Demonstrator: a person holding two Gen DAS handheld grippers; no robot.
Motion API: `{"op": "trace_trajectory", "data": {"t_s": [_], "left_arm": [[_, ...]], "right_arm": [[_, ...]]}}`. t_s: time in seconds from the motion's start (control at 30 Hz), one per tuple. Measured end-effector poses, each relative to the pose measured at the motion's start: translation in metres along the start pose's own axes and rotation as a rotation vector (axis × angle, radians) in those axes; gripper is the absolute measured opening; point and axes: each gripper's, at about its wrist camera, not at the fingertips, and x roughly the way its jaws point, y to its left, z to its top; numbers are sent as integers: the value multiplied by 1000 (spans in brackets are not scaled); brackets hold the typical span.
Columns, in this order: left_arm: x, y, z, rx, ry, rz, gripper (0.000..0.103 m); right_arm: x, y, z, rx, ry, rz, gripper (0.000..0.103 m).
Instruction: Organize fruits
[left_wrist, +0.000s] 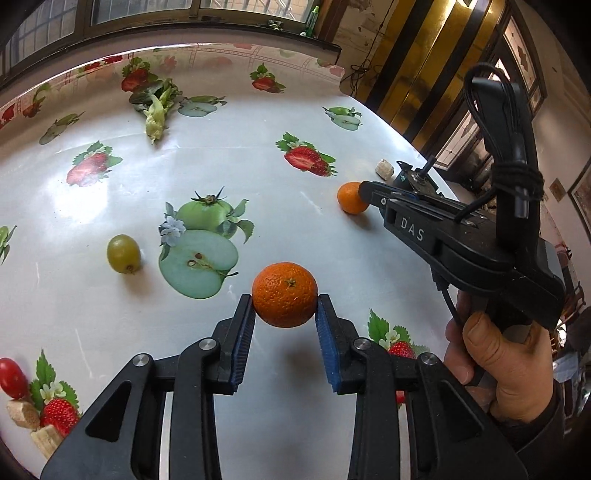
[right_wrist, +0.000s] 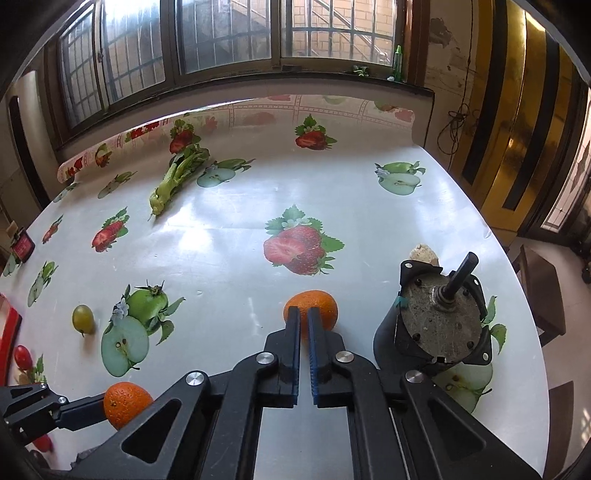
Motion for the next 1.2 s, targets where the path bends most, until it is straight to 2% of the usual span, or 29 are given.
{"op": "trace_trajectory", "data": {"t_s": [0.03,0.13,0.33,0.4,0.47,0.57,0.6,0.63,0.67,0.7,0.77,0.83,0.87,0.9,0.97,1.13,1.2], "left_arm": [[-5,2,-1,-4,-6,-2,30],[-18,6,-2,-7,-19,-10,30],[-32,12,-7,-15,-25,-29,30],[-32,15,-8,-17,-21,-31,30],[-33,16,-10,-23,-19,-36,30],[-37,18,-12,-25,-19,-42,30],[-38,19,-13,-24,-21,-44,30],[-40,20,-13,-23,-24,-44,30],[-42,22,-13,-25,-28,-44,30],[-43,23,-14,-29,-31,-45,30],[-46,27,-15,-38,-35,-49,30],[-48,29,-17,-41,-36,-51,30],[-48,30,-17,-43,-36,-53,30],[-48,31,-18,-46,-35,-56,30],[-49,32,-19,-49,-32,-61,30],[-53,33,-21,-44,-32,-68,30],[-54,35,-22,-48,-33,-70,31]], "right_arm": [[-2,1,-1,3,2,17,8],[-3,5,-4,3,-1,23,28],[5,11,-3,9,1,-4,29],[10,17,-1,-20,18,-37,36],[15,22,1,-54,17,-99,39],[18,23,4,-81,18,-157,37],[17,21,4,-76,18,-142,30],[13,19,5,-64,22,-106,23],[6,17,5,-41,18,-37,12],[-4,15,6,-15,-5,37,12],[-23,16,4,-13,-43,73,11],[-33,16,0,-14,-58,92,26],[-35,17,-1,-13,-59,94,46],[-35,18,-2,-20,-64,77,55],[-29,20,-3,-37,-62,33,55],[5,23,-4,-30,38,20,52],[9,29,-7,-61,32,-13,53]]}}
